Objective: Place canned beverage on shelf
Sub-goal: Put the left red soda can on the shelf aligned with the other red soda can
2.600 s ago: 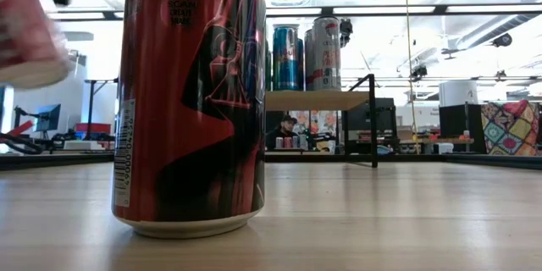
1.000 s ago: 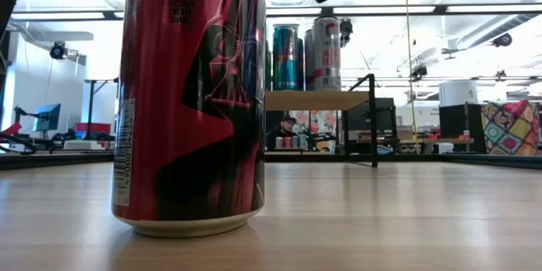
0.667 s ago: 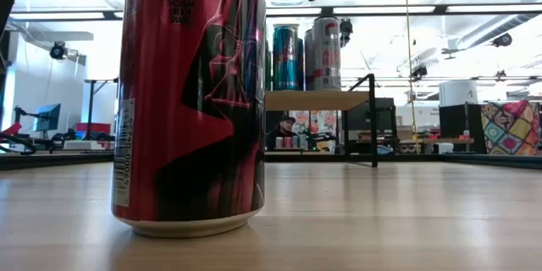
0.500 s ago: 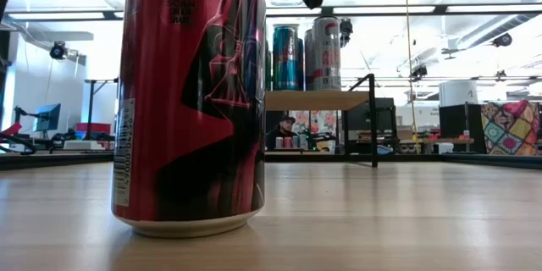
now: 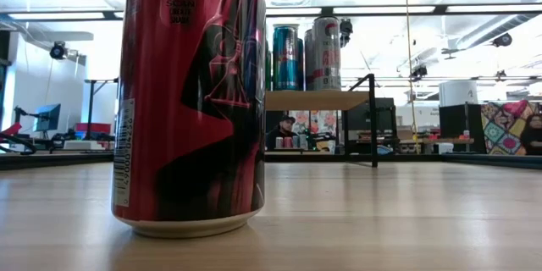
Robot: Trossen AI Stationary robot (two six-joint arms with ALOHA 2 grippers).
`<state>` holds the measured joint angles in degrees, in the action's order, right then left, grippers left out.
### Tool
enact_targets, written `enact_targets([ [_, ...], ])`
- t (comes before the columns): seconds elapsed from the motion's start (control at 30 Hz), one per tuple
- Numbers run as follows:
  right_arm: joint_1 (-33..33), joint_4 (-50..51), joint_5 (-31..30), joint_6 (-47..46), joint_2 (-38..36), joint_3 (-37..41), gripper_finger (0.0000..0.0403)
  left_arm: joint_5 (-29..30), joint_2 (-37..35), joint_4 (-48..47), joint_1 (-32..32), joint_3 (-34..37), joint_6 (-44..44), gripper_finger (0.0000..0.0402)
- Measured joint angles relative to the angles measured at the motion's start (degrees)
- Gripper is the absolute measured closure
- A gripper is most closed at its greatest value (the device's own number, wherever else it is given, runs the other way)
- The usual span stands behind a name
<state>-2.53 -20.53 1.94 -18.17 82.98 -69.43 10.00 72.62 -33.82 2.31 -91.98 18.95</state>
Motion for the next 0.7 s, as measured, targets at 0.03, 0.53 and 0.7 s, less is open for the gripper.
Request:
enact_targets([
  [0.03, 0.06, -0.68, 0.00, 0.07, -0.04, 0.00, 0.0086, -0.02, -2.02, 6.07, 0.00, 4.57, 0.44, 0.0032],
  [0.53, 2.27, -8.86, -0.19, -1.20, 0.35, 0.17, 0.0089, -5.08, -11.30, 40.83, 0.00, 26.86, -2.62, 0.0032],
  [0.7, 2.89, -8.51, 3.16, -1.38, 0.39, 0.17, 0.0085, -2.19, -9.57, 35.86, -0.13, 23.76, -3.71, 0.0024],
])
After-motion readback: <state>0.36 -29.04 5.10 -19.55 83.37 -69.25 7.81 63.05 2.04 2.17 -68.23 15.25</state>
